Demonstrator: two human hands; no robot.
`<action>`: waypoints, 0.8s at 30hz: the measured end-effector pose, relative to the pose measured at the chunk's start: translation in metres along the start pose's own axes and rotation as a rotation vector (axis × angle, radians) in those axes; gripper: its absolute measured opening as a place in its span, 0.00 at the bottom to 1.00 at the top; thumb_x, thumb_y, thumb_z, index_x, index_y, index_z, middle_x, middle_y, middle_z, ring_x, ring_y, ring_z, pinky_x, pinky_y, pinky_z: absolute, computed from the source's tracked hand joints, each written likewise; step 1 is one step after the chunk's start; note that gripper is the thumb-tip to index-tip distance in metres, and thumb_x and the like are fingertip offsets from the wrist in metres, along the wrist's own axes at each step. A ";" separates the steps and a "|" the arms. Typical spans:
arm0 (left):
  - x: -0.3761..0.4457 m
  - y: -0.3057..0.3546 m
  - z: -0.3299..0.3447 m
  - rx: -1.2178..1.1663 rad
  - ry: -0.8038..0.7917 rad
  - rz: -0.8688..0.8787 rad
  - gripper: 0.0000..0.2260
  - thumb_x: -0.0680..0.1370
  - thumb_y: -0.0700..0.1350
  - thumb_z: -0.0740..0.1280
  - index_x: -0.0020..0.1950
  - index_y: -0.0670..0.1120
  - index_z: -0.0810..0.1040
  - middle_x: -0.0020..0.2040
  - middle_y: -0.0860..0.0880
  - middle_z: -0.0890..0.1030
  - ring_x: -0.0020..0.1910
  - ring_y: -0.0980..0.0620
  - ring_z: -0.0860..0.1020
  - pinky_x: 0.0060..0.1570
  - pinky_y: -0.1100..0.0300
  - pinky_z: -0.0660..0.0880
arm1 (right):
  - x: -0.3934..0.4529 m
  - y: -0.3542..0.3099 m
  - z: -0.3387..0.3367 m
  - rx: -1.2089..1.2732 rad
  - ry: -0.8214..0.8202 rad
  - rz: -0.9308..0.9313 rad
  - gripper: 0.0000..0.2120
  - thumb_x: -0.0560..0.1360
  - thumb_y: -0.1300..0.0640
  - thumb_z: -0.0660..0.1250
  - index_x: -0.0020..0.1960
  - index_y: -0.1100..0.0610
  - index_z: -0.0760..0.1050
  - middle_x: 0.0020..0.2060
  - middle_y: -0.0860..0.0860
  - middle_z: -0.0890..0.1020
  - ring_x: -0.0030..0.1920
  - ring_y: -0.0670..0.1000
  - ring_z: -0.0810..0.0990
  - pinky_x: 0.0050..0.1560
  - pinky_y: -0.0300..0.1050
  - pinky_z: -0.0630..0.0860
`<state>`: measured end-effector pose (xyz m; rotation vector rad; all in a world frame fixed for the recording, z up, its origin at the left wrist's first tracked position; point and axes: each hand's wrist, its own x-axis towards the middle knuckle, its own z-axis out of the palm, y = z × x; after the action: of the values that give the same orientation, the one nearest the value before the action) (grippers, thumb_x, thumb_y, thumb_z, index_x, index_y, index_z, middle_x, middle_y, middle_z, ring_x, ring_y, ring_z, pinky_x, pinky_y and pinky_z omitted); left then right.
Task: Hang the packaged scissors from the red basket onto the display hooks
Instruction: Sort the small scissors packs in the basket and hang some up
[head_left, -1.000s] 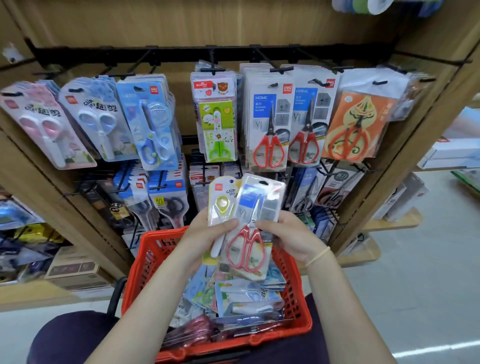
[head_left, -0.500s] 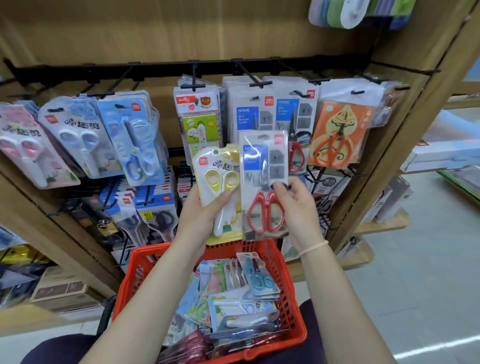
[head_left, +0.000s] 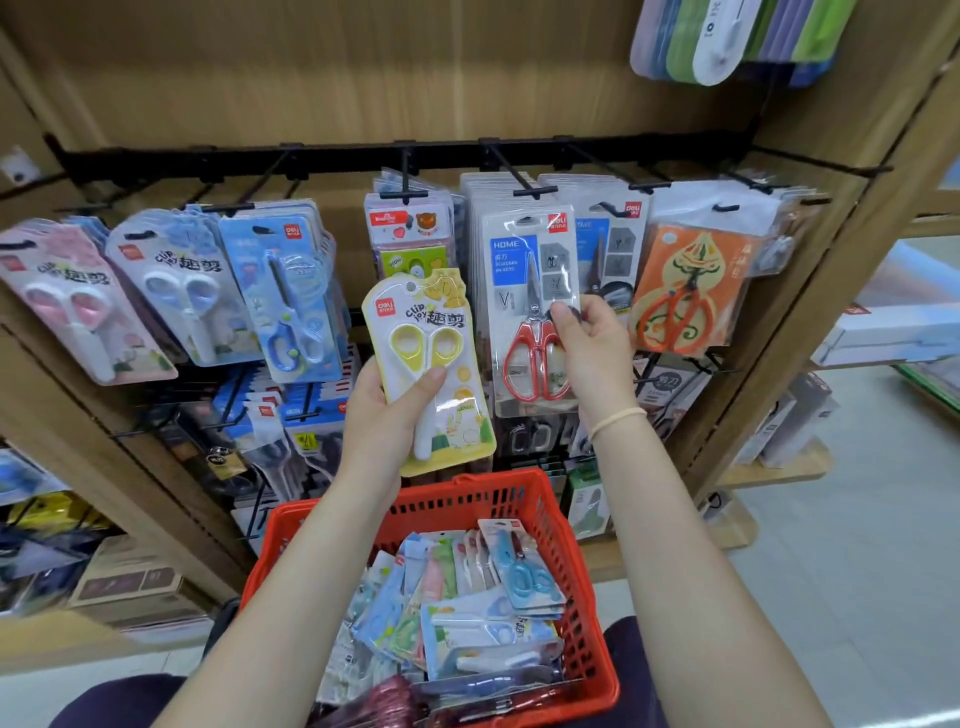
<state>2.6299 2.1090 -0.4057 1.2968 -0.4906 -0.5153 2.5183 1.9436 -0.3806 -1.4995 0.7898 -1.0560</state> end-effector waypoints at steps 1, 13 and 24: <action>0.000 0.000 -0.001 -0.003 -0.008 -0.001 0.10 0.79 0.43 0.72 0.59 0.53 0.79 0.53 0.54 0.87 0.53 0.53 0.85 0.48 0.56 0.82 | 0.001 -0.001 0.002 0.009 0.011 0.007 0.06 0.82 0.57 0.65 0.46 0.54 0.75 0.37 0.53 0.76 0.37 0.49 0.71 0.37 0.39 0.69; 0.002 0.004 -0.001 -0.036 -0.075 -0.026 0.09 0.82 0.42 0.68 0.61 0.50 0.80 0.51 0.56 0.87 0.50 0.55 0.86 0.41 0.62 0.81 | 0.008 0.020 0.008 -0.080 0.150 0.172 0.14 0.77 0.51 0.72 0.55 0.56 0.72 0.54 0.52 0.76 0.52 0.51 0.76 0.44 0.37 0.70; 0.002 0.014 -0.028 -0.061 -0.078 -0.002 0.07 0.80 0.42 0.70 0.57 0.50 0.81 0.50 0.54 0.87 0.48 0.56 0.85 0.41 0.64 0.80 | -0.077 -0.005 0.056 -0.007 -0.431 0.148 0.10 0.76 0.51 0.74 0.54 0.55 0.79 0.48 0.51 0.86 0.48 0.50 0.84 0.50 0.43 0.80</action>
<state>2.6496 2.1316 -0.3979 1.2221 -0.5348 -0.5799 2.5405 2.0356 -0.3919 -1.5750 0.5864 -0.5896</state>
